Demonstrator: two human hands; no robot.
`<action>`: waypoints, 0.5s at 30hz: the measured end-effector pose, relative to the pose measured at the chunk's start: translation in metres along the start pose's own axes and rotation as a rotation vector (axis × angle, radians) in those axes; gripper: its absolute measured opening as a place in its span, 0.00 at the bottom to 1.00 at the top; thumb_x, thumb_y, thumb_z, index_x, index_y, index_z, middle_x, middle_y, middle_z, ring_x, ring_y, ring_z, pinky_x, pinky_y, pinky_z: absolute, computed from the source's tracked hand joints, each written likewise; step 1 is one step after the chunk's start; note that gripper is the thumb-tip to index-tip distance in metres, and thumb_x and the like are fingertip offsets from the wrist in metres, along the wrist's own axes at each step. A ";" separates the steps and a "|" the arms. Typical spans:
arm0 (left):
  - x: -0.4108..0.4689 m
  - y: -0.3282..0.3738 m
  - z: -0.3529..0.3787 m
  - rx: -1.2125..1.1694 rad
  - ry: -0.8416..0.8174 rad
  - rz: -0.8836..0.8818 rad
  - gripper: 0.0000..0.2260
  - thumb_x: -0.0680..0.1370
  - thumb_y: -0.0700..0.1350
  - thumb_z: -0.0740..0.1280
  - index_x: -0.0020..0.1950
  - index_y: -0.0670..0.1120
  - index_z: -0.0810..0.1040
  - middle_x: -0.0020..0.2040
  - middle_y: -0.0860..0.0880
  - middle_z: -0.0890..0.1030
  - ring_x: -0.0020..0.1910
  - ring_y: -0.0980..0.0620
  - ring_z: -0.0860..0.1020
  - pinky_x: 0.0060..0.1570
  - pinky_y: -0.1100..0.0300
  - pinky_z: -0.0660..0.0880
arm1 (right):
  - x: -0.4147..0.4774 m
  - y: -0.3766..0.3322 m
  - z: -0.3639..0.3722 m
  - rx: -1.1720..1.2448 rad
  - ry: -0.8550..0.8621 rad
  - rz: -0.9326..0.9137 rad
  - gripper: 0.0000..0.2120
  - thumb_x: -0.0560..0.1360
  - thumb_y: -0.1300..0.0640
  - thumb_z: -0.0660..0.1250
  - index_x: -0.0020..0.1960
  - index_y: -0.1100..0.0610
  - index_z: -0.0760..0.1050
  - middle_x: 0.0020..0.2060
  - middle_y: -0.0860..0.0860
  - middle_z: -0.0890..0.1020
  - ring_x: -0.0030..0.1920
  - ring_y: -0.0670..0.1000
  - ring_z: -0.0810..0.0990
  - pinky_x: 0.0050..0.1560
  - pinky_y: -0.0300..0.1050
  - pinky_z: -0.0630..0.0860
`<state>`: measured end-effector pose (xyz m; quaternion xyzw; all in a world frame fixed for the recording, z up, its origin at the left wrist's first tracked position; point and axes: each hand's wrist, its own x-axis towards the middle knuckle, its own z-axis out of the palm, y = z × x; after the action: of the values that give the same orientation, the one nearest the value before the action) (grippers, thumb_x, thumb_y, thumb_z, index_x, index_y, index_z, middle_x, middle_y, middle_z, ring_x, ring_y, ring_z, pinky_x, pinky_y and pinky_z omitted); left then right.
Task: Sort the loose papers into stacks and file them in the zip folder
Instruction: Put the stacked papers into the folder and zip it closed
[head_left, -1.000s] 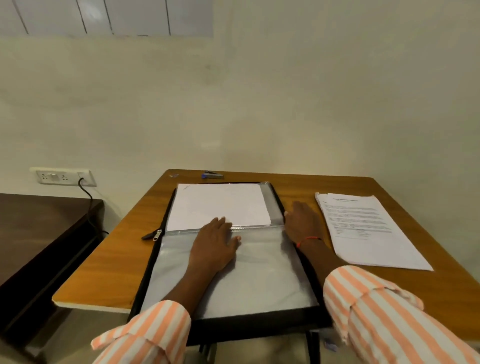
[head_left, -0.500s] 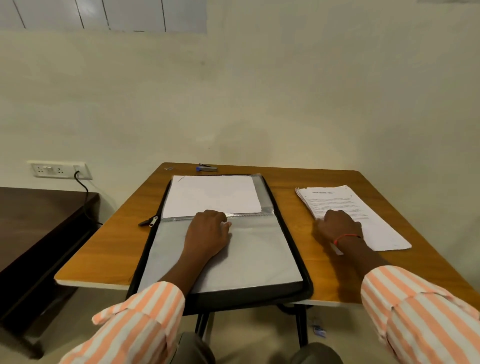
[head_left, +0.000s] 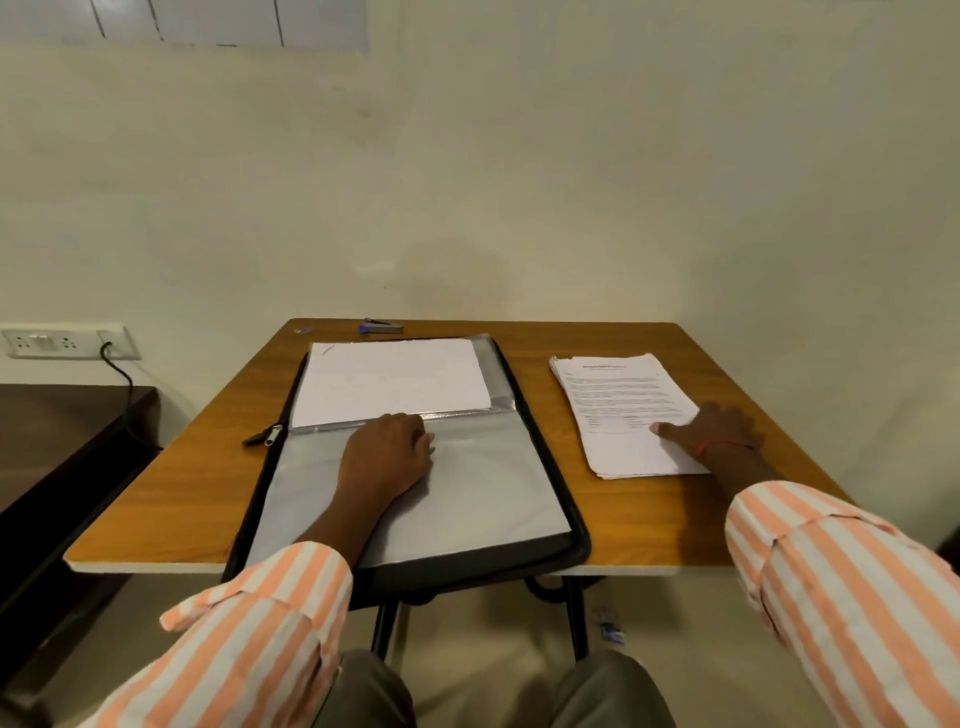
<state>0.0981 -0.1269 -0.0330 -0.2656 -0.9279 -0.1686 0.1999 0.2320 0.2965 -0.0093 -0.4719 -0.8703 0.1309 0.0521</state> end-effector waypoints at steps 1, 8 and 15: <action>0.000 0.000 0.000 0.001 0.000 -0.002 0.12 0.81 0.55 0.62 0.49 0.50 0.81 0.45 0.51 0.83 0.44 0.49 0.79 0.43 0.54 0.76 | -0.003 -0.001 0.000 0.010 -0.007 0.021 0.49 0.66 0.27 0.71 0.75 0.57 0.64 0.75 0.63 0.63 0.75 0.66 0.62 0.73 0.65 0.62; -0.001 0.001 0.000 0.015 -0.001 0.002 0.12 0.81 0.54 0.62 0.49 0.50 0.81 0.46 0.50 0.83 0.45 0.47 0.80 0.44 0.54 0.77 | -0.003 -0.009 0.002 0.063 -0.075 0.058 0.47 0.62 0.28 0.74 0.68 0.59 0.71 0.66 0.62 0.73 0.67 0.65 0.72 0.68 0.62 0.70; 0.000 0.001 0.001 0.045 -0.001 0.016 0.12 0.81 0.55 0.62 0.49 0.50 0.81 0.45 0.50 0.82 0.43 0.49 0.79 0.43 0.55 0.75 | -0.021 -0.018 0.000 0.133 -0.112 0.096 0.46 0.62 0.32 0.77 0.69 0.59 0.69 0.69 0.62 0.69 0.68 0.64 0.68 0.66 0.59 0.71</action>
<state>0.0980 -0.1257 -0.0335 -0.2687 -0.9294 -0.1458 0.2066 0.2290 0.2699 -0.0032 -0.5005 -0.8377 0.2167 0.0283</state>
